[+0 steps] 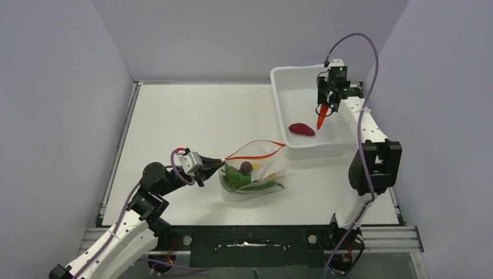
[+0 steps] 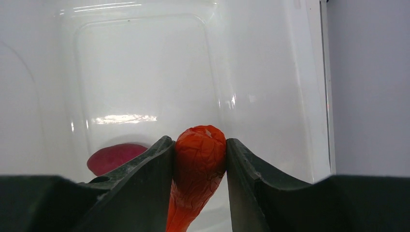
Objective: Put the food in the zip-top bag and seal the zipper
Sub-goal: Pick up the fake vegetable from the bin.
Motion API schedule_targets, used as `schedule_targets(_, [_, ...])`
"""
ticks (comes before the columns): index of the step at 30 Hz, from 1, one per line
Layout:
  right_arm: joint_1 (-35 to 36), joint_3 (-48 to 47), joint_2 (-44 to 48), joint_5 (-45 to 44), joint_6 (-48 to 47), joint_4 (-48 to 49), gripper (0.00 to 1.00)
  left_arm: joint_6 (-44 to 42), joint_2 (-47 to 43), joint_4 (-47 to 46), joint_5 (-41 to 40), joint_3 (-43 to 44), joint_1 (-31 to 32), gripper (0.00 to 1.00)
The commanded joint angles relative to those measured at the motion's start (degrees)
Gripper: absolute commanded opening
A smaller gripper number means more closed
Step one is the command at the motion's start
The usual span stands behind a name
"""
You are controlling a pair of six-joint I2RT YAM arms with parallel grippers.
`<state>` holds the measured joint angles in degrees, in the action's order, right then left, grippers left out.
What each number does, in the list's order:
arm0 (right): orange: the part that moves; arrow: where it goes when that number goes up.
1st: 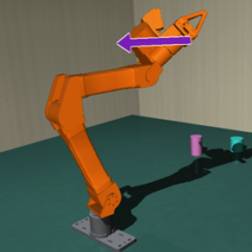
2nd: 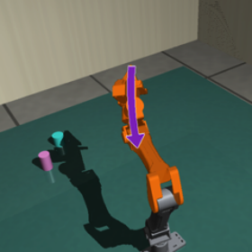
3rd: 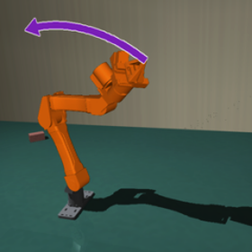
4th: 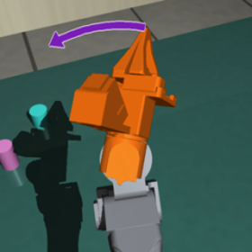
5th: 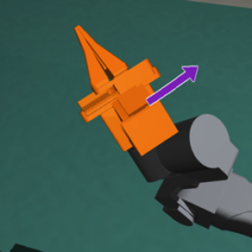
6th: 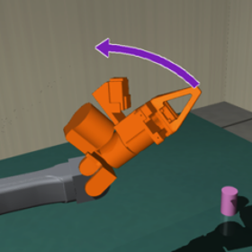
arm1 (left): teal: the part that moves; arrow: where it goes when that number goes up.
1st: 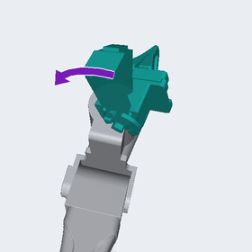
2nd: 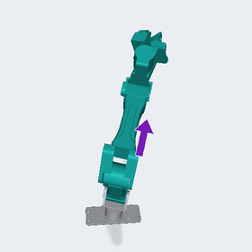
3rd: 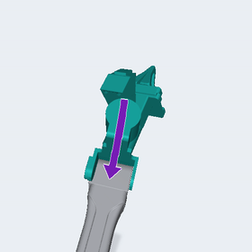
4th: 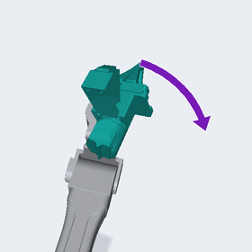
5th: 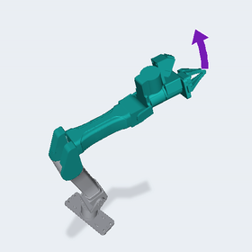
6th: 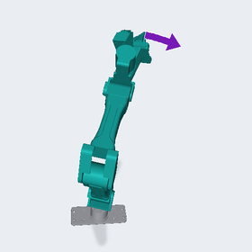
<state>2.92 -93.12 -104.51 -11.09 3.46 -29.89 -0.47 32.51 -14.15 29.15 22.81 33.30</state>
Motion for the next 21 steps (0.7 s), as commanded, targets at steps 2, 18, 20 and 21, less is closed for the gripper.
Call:
schedule_targets(2, [1.2,5.72,7.83,-1.7,-0.73,10.55,0.2,2.02,0.08,-8.02,1.31,1.58,0.11,0.0])
schedule_targets(18, [4.23,9.18,22.4,9.51,0.74,11.83,0.2,5.1,-3.94,-15.82,-0.45,-3.42,0.14,0.0])
schedule_targets(20, [5.48,10.17,24.04,10.67,0.22,11.87,0.21,3.43,-3.77,-13.92,0.0,-2.93,0.16,0.0])
schedule_targets(21, [6.1,10.78,24.86,11.35,0.1,12.07,0.21,2.75,-3.52,-12.93,0.37,-2.56,0.18,0.0])
